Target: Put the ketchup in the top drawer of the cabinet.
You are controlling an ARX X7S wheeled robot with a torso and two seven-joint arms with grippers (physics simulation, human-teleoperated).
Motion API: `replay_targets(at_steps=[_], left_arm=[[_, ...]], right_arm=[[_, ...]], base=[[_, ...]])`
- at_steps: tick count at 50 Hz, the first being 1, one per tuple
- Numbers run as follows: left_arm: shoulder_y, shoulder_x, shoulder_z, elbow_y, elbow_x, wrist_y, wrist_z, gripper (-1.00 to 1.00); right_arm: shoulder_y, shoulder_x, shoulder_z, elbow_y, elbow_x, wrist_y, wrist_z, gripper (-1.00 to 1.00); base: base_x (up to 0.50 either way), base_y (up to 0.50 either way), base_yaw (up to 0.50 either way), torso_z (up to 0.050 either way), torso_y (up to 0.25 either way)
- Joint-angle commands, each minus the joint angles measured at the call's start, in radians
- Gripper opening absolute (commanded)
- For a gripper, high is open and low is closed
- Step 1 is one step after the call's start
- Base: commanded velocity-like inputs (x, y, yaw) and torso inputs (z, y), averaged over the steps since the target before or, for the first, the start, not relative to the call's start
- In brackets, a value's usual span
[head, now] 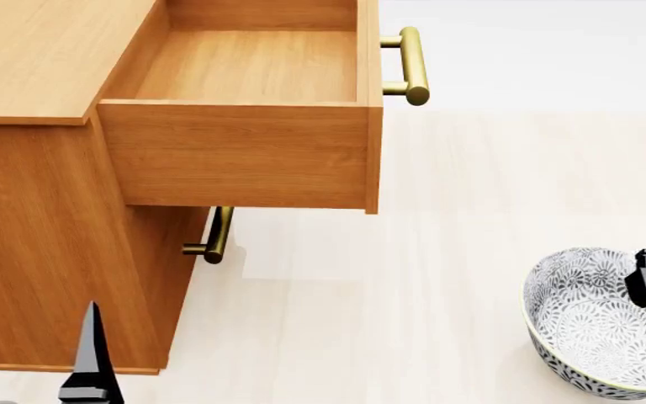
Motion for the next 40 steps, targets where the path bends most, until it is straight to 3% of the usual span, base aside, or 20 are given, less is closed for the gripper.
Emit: replay_targets(at_steps=[1,6,14,30,40], left_arm=[[0.001,-0.001,0.003,-0.009,-0.001,0.011,0.0,1.0],[-0.001,-0.003,0.003,-0.009,-0.004,0.009,-0.002,1.0],[-0.004,-0.004,0.002,-0.015,-0.008,0.013,-0.003,1.0],[-0.013,-0.005,0.008,-0.02,-0.011,0.008,-0.007,1.0],[-0.018,-0.005,0.012,-0.028,-0.015,0.011,-0.007,1.0]], right_arm=[[0.324,0.121,-0.285,0.04,0.029,-0.018,0.076,-1.0],[0.562,0.095,-0.458,0.067,0.049,0.04,0.084,-1.0],[0.81,0.007,-0.608,0.107,0.058,0.149,0.086,-1.0],[0.966,-0.151,-0.747,0.221,-0.044,0.207,0.016,-1.0],[0.983,-0.226,-0.803,0.3,-0.123,0.191,-0.034,-1.0]], base=[[0.0,0.0,0.0,0.0,0.0],[0.0,0.0,0.0,0.0,0.0],[0.0,0.0,0.0,0.0,0.0],[0.0,0.0,0.0,0.0,0.001],[0.0,0.0,0.0,0.0,0.0]])
